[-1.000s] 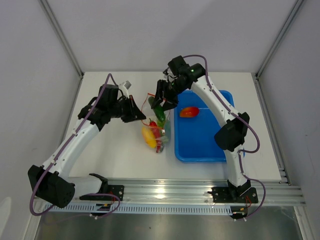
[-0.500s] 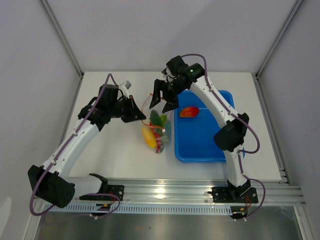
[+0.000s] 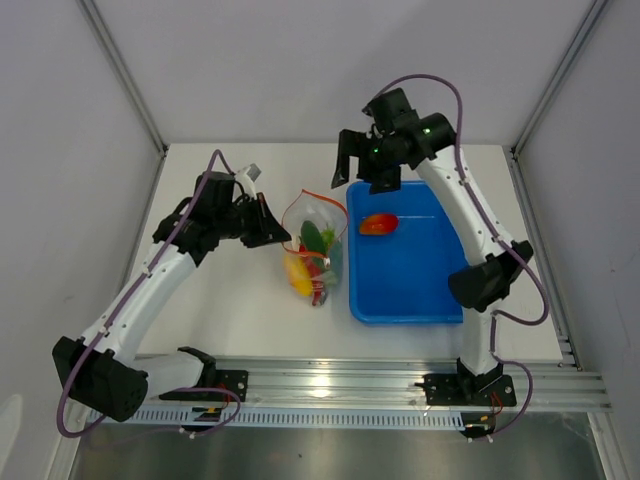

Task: Place the food in the zip-top bag and seal the zipper
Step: Place the fake vegetable in the zipper food storage bag, then pick up the fake fruit from the bin.

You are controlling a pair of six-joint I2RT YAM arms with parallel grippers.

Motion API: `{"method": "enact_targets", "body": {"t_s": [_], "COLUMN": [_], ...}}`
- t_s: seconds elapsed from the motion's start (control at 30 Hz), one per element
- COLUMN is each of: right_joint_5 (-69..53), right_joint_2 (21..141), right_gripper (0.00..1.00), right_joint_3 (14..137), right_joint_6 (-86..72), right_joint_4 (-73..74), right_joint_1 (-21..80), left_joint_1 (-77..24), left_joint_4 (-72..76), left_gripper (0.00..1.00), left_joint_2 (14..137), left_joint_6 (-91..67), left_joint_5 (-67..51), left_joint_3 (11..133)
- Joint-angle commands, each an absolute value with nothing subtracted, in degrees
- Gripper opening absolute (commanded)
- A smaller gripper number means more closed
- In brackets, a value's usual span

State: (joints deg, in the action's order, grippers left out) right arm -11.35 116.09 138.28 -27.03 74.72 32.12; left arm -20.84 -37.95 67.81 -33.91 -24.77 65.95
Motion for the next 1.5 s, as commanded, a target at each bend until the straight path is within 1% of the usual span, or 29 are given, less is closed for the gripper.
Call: {"method": "enact_targets", "body": {"t_s": [0.0,0.13,0.2,0.3,0.4,0.43,0.47,0.57,0.67,0.8,0.9,0.97,1.0,1.03,1.17,1.47], "right_joint_5": [-5.7,-6.0,-1.2,0.0,-8.7,-13.1,-14.7,-14.3,-14.4,-16.2,-17.8,-17.1,-15.7,-15.2,-13.9,-15.4], "right_joint_2": [110.5,108.3,107.4,106.1,102.9,101.9,99.9,97.7,96.9,95.5,94.9,94.7,94.6,94.8,97.4,103.7], "right_gripper": [0.99,0.99,0.99,1.00,1.00,1.00,0.99,0.99,0.99,0.93,0.92,0.93,0.98,0.99,0.99,0.99], "right_joint_3": [135.5,129.6,126.9,123.9,114.3,107.3,103.7,93.7,86.7,78.6,73.2,70.9,69.3,68.7,67.5,66.2], "right_joint_6": [-24.5,-24.3,-23.5,-24.5,-28.3,-29.6,-30.9,-35.1,-37.2,-41.2,-45.4,-46.8,-46.8,-46.8,-47.0,-48.8], "right_joint_4": [74.4,71.1,69.6,67.9,61.4,59.1,53.8,47.8,42.3,33.2,25.5,20.6,19.3,17.6,14.3,7.4], "right_joint_1": [28.0,24.6,23.8,22.2,17.4,15.1,14.2,12.8,12.9,12.7,12.6,12.6,12.7,12.6,12.7,13.6], "left_joint_1": [-20.5,-20.5,-20.5,-20.5,-20.5,-20.5,-20.5,-20.5,-20.5,-20.5,-20.5,-20.5,-20.5,-20.5,-20.5,-20.5], "left_joint_4": [-37.6,-38.0,-38.2,-38.3,-38.6,-38.6,-38.6,-38.7,-38.6,-38.2,-38.1,-38.0,-38.0,-38.0,-38.2,-38.4], "left_gripper": [0.00,0.01,0.01,0.01,0.01,0.01,0.01,0.01,0.01,0.01,0.01,0.00,0.01,0.01,0.01,0.01], "left_joint_2": [65.8,65.5,65.4,65.0,64.8,64.7,64.7,64.5,64.3,64.2,64.3,64.2,64.2,64.2,64.0,64.8], "left_joint_6": [-32.6,-32.4,-32.3,-32.3,-32.2,-32.2,-32.1,-32.0,-32.1,-32.2,-32.3,-32.3,-32.3,-32.3,-32.3,-32.3], "left_joint_5": [-25.5,-25.2,-25.2,-25.2,-25.1,-25.1,-25.0,-25.0,-25.0,-25.2,-25.2,-25.1,-25.1,-25.1,-25.2,-25.3], "left_joint_3": [65.9,65.9,65.9,66.0,65.8,65.8,65.8,65.8,65.4,65.0,65.0,65.0,64.9,64.8,64.2,64.9]}}
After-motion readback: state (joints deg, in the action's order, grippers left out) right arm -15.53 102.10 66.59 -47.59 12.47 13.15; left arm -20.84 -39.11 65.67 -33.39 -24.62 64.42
